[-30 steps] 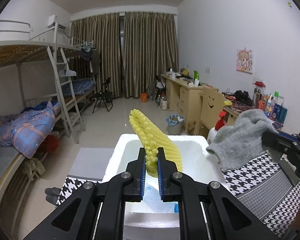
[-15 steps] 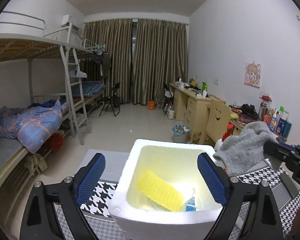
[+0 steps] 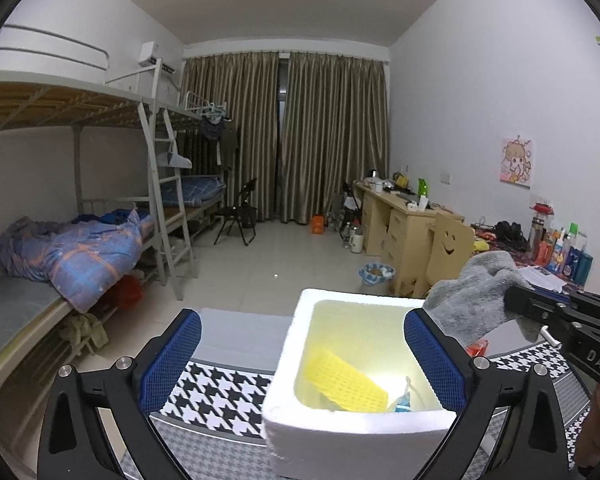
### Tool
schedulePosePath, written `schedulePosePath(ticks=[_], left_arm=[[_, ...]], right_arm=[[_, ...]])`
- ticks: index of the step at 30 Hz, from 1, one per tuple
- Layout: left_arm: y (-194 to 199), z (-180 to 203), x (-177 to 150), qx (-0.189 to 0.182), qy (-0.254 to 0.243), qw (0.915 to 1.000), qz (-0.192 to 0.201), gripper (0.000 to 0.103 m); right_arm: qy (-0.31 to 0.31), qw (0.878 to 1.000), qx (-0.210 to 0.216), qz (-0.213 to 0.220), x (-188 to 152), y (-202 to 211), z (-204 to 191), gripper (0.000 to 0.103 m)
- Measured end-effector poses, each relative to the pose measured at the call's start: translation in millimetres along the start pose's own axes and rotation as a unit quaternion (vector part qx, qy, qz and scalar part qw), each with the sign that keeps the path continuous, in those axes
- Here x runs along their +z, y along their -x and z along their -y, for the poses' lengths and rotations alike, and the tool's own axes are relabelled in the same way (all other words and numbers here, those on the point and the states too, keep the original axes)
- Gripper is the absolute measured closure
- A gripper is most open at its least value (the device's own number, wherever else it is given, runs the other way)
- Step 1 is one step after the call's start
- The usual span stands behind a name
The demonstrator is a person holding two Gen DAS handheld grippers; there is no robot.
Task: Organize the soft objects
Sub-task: 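Open the left tool to drop the yellow mesh into the foam box, then lower the grey sock into the foam box and open the right tool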
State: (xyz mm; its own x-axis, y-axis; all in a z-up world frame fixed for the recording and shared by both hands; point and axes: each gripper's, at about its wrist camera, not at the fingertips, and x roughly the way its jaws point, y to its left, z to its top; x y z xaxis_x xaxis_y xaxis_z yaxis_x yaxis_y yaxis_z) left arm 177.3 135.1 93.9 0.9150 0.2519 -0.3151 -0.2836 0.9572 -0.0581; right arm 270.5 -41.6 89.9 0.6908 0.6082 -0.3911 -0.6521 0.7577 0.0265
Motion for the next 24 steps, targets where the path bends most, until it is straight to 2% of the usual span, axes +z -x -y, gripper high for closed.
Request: schedulePosePath(ticks=[24], left_arm=[[10, -36, -8, 0.034, 0.016, 0.9993, 0.005, 0.001]], right_arm=[[0.012, 0.998, 0.04, -0.04, 0, -37, -19, 0.091]])
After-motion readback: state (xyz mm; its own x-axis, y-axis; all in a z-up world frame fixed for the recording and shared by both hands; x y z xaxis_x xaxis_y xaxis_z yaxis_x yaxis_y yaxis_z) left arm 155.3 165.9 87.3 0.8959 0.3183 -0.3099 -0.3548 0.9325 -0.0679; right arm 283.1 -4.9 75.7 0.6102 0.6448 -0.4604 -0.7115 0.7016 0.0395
